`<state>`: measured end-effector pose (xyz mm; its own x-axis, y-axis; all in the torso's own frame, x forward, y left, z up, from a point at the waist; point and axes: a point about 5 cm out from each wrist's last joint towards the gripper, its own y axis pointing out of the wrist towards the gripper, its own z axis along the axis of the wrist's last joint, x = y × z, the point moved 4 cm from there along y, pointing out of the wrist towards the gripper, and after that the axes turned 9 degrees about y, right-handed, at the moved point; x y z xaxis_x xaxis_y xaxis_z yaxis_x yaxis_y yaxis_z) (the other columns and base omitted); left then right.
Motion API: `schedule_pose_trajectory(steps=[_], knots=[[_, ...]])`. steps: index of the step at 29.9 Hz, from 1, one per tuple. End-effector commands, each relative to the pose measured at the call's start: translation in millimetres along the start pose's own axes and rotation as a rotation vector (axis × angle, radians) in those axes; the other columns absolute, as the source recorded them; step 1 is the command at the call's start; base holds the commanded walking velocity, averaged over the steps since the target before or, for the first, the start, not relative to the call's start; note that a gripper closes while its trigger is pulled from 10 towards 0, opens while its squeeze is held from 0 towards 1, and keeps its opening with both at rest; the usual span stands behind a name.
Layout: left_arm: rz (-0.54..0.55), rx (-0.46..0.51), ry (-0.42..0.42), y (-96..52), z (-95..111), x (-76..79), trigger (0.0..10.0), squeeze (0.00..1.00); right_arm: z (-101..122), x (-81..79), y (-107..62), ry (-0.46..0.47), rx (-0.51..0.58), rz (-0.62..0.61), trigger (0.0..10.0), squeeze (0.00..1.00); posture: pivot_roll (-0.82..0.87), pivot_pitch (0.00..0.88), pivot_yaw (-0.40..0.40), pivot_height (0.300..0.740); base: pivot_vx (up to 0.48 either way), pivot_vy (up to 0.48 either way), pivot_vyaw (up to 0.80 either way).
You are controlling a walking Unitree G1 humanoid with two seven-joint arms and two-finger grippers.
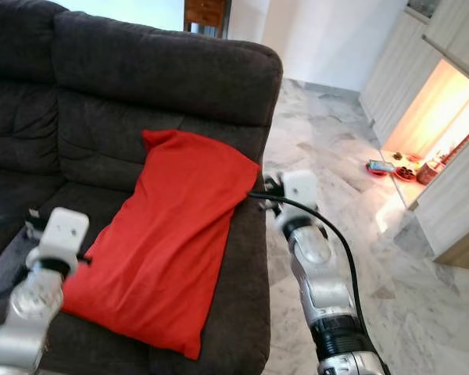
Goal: Move the pillow to the sofa from floor
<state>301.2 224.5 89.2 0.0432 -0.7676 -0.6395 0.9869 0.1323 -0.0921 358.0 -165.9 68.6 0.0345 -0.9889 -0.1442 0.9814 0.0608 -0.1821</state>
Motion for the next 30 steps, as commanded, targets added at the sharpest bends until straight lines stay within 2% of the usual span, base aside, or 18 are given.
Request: schedule_pose_trajectory(steps=[1,3,6,7,9,11,14,15,16,18,19,20,24,25,26,28,30], knots=[[-0.008,0.021,-0.007,-0.8,2.4,6.4,10.0,0.0,-8.6,12.1,-2.7,0.011,-0.014,-0.051,10.0,0.0,0.18,0.0,-0.176,0.74,0.0,0.0,0.0],[-0.033,0.0,-0.03,-7.7,-9.4,20.2,10.0,0.0,-38.3,29.0,-14.0,0.041,-0.067,-0.132,10.0,0.0,0.18,0.0,-0.173,0.74,0.0,0.0,0.0],[-0.061,-0.026,-0.055,-12.7,-20.2,33.5,10.0,0.0,-65.7,46.3,-27.1,0.08,-0.124,-0.224,10.0,0.0,0.18,0.0,-0.172,0.74,0.0,0.0,0.0],[-0.068,-0.058,-0.079,-13.7,-30.1,40.6,10.0,0.0,-89.0,59.3,-38.1,0.094,-0.206,-0.296,10.0,0.0,0.18,0.0,-0.17,0.74,0.0,0.0,0.0],[-0.067,-0.072,-0.094,-13.8,-33.6,42.4,10.0,0.0,-97.0,62.6,-42.4,0.104,-0.235,-0.315,10.0,0.0,0.17,0.0,-0.169,0.74,0.0,0.0,0.0],[-0.055,-0.125,-0.142,-14.5,-45.9,46.1,10.0,0.0,-121.4,69.2,-56.0,0.097,-0.339,-0.343,10.0,0.0,0.17,0.0,-0.164,0.74,0.0,0.0,0.0],[-0.051,-0.181,-0.173,-18.2,-59.0,50.6,10.0,0.0,-140.2,69.1,-68.4,0.067,-0.421,-0.329,10.0,0.0,0.18,0.0,-0.162,0.74,0.0,0.0,0.0],[-0.051,-0.181,-0.173,-18.2,-59.0,50.6,10.0,0.0,-140.2,69.1,-68.4,0.067,-0.421,-0.329,10.0,0.0,0.18,0.0,-0.162,0.74,0.0,0.0,0.0],[-0.054,-0.227,-0.185,-23.0,-72.6,55.8,10.0,0.0,-153.0,69.6,-78.1,0.059,-0.469,-0.334,10.0,0.0,0.17,0.0,-0.159,0.74,0.0,0.0,0.0],[-0.06,-0.265,-0.196,-27.9,-84.2,60.4,10.0,0.0,-163.5,72.1,-87.9,0.051,-0.513,-0.356,10.0,0.0,0.17,0.0,-0.157,0.74,0.0,0.0,0.0],[-0.073,-0.288,-0.19,-32.1,-92.3,65.1,10.0,0.0,-174.7,77.4,-100.5,0.048,-0.563,-0.395,10.0,0.0,0.17,0.0,-0.156,0.74,0.0,0.0,0.0],[-0.073,-0.288,-0.19,-32.1,-92.3,65.1,10.0,0.0,-174.7,77.4,-100.5,0.048,-0.563,-0.395,10.0,0.0,0.17,0.0,-0.156,0.74,0.0,0.0,0.0],[-0.102,-0.306,-0.192,-36.1,-100.4,73.5,10.0,0.0,-191.7,87.1,-123.3,0.076,-0.639,-0.466,10.0,0.0,0.19,0.0,-0.15,0.74,0.0,0.0,0.0],[-0.102,-0.306,-0.192,-36.1,-100.4,73.5,10.0,0.0,-191.7,87.1,-123.3,0.076,-0.639,-0.466,10.0,0.0,0.19,0.0,-0.15,0.74,0.0,0.0,0.0],[-0.12,-0.321,-0.191,-38.1,-104.5,77.5,10.0,0.0,-199.3,89.3,-133.7,0.082,-0.679,-0.478,10.0,0.0,0.19,0.0,-0.143,0.74,0.0,0.0,0.0],[-0.139,-0.34,-0.186,-39.5,-111.6,80.1,10.0,0.0,-207.4,88.1,-143.8,0.106,-0.707,-0.489,10.0,0.0,0.18,0.0,-0.123,0.74,0.0,0.0,0.0],[-0.145,-0.345,-0.182,-39.6,-113.3,80.4,10.0,0.0,-209.2,87.7,-146.0,0.116,-0.713,-0.494,10.0,0.0,0.18,0.0,-0.123,0.74,0.0,0.0,0.0]])
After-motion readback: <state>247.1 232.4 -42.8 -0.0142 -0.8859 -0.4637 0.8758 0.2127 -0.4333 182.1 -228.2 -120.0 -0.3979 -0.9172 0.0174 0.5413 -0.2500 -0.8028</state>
